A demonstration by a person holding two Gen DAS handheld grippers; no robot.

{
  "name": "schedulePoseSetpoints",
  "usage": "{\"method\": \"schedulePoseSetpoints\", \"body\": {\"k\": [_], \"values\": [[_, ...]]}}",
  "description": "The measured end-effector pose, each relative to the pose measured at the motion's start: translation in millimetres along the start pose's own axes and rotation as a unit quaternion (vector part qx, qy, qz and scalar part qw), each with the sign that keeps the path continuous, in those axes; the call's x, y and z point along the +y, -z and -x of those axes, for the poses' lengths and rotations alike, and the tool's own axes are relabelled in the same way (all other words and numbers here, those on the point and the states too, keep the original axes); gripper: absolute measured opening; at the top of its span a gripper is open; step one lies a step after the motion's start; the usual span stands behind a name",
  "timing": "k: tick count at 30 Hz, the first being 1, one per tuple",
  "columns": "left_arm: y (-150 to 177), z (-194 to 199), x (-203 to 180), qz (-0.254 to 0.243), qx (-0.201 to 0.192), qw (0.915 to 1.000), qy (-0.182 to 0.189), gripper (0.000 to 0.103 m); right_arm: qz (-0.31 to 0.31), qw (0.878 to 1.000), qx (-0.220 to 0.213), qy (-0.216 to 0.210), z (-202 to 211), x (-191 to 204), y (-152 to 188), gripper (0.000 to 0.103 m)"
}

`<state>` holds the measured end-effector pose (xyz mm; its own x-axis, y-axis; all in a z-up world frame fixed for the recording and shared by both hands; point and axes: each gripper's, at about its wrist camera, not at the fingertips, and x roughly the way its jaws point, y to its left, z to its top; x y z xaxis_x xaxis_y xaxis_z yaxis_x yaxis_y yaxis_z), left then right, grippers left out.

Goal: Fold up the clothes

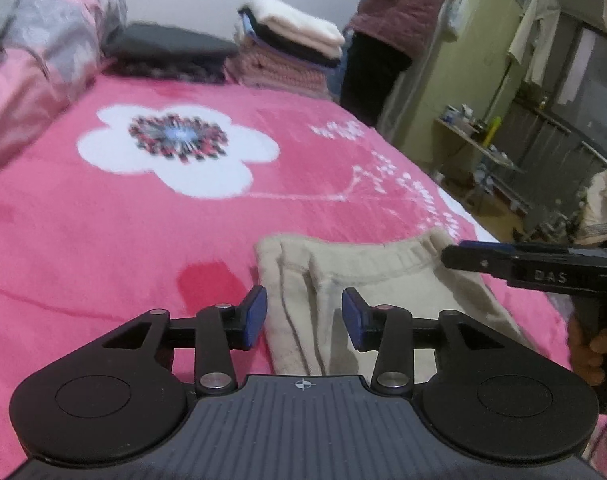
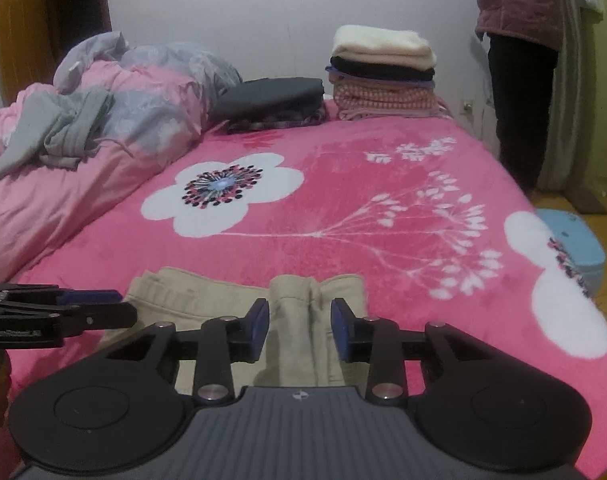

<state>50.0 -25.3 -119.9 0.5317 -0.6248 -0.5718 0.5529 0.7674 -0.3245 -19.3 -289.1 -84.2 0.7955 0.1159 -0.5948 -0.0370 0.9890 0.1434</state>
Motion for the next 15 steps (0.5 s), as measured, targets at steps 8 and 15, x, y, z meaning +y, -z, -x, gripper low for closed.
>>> {"method": "schedulePoseSetpoints", "body": {"k": [8, 15], "values": [[5, -2, -7, -0.029, -0.009, 0.9995, 0.003, 0.043, -0.022, 0.998, 0.028, -0.046, -14, -6, 2, 0.036], [4, 0, -14, -0.059, -0.032, 0.9978, -0.004, 0.016, -0.059, 0.996, 0.024, -0.054, -15, -13, 5, 0.006]]}}
